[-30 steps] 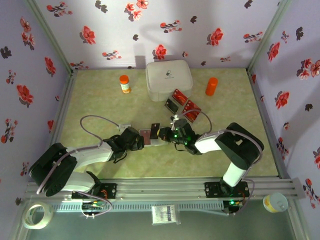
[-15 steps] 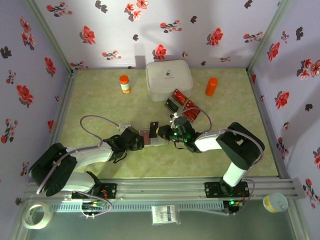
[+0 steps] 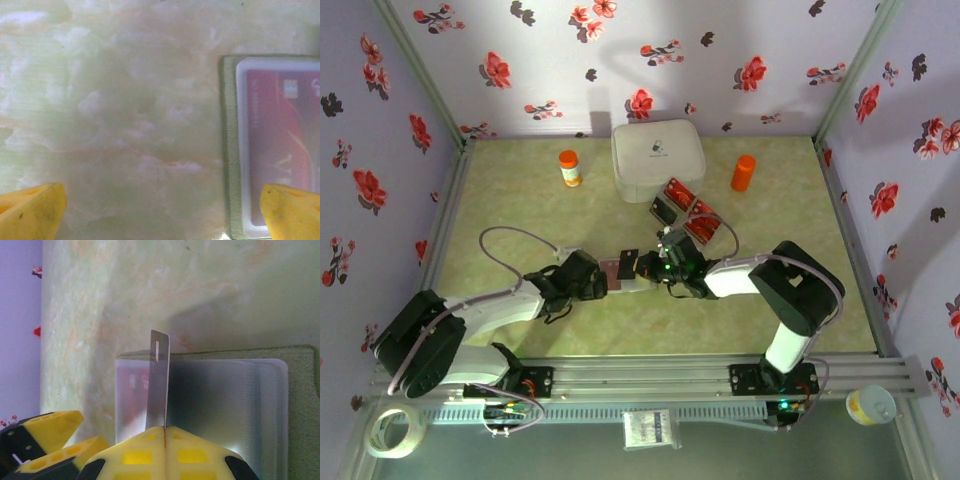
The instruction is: Put the credit cards into the card holder
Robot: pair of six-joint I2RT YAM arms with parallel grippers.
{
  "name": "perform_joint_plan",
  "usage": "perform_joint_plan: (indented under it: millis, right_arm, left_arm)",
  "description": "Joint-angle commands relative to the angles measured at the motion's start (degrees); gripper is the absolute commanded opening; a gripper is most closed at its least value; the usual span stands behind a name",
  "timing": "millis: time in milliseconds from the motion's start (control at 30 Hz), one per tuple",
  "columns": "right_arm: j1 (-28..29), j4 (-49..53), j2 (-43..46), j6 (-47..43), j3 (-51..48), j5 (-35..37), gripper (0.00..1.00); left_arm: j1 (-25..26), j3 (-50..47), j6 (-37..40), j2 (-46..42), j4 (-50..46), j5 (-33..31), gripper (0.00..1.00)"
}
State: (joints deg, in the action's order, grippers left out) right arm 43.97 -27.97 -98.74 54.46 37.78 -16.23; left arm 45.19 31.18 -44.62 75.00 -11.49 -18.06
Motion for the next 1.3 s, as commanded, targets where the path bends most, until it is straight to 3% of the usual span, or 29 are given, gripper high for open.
perform_joint_plan:
  millis: [0, 533, 900, 1267]
  right_arm:
    - [0.68, 2.54, -1.39, -1.11, 0.66, 1.55, 0.0]
    - [0.95, 0.69, -1.2, 0.1, 0.32, 0.99, 0.0]
    - [-1.25, -7.33, 1.53, 5.13, -0.09, -3.95, 0.0]
    - [-4.32, -8.98, 5.76, 4.08, -4.45, -2.28, 0.0]
  left_arm:
    - [-0.39, 2.87, 1.03, 0.07, -1.8, 0.46, 1.0]
    - [-0.44, 4.72, 2.69, 9.06, 0.95, 0.61, 1.0]
    - [-0.45, 1.07, -0.25, 8.55, -0.98, -2.33, 1.0]
    - [-0.45, -0.51, -1.61, 7.52, -0.46, -2.54, 1.0]
